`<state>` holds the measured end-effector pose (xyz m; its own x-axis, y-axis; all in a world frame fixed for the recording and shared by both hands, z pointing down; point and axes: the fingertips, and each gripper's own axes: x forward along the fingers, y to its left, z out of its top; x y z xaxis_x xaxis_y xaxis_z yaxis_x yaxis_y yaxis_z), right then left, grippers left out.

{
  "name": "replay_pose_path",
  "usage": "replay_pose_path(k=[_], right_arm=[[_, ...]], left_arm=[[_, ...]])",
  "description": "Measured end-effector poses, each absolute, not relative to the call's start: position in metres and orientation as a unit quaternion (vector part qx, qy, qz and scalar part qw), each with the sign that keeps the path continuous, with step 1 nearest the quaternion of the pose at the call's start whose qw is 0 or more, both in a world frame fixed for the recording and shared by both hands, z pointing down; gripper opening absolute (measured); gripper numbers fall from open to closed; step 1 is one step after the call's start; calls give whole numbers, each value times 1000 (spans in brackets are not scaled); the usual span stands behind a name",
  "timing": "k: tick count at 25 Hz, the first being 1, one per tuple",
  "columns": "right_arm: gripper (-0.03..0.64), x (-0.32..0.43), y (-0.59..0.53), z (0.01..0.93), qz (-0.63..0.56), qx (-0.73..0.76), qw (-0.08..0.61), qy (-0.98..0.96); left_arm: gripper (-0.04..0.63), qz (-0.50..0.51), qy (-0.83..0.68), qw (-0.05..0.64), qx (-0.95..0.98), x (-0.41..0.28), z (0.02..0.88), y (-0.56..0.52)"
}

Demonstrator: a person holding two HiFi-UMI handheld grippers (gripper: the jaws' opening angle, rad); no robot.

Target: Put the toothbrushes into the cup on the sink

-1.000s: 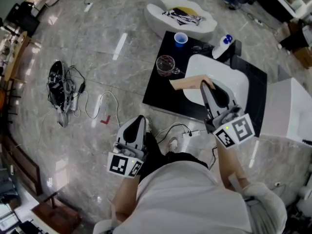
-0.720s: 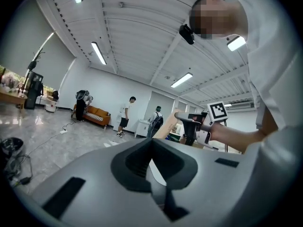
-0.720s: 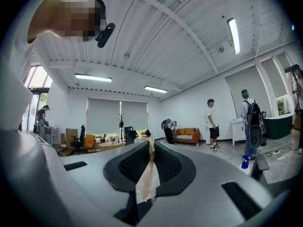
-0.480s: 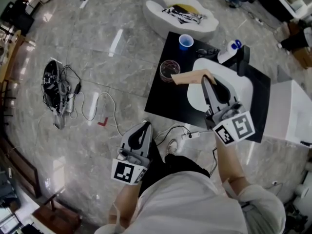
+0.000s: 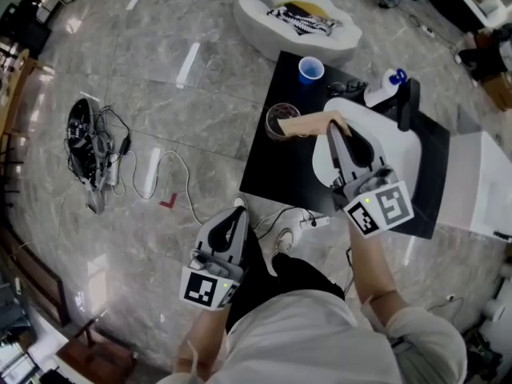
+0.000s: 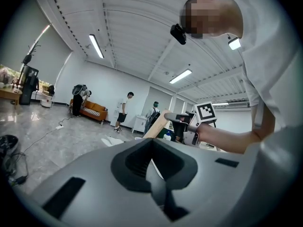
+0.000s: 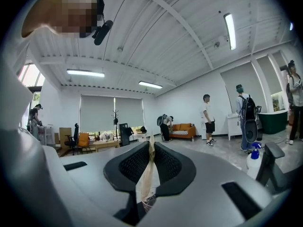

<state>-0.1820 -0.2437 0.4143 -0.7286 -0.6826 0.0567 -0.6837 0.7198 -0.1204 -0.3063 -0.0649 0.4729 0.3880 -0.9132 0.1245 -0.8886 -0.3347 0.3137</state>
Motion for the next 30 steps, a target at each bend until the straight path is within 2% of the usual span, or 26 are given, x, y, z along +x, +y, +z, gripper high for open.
replay_pose_path(k=[30], right_arm=[[57, -212, -284, 518, 138, 401, 61, -904]], left_arm=[[3, -49, -523, 230, 819, -328, 533, -107]])
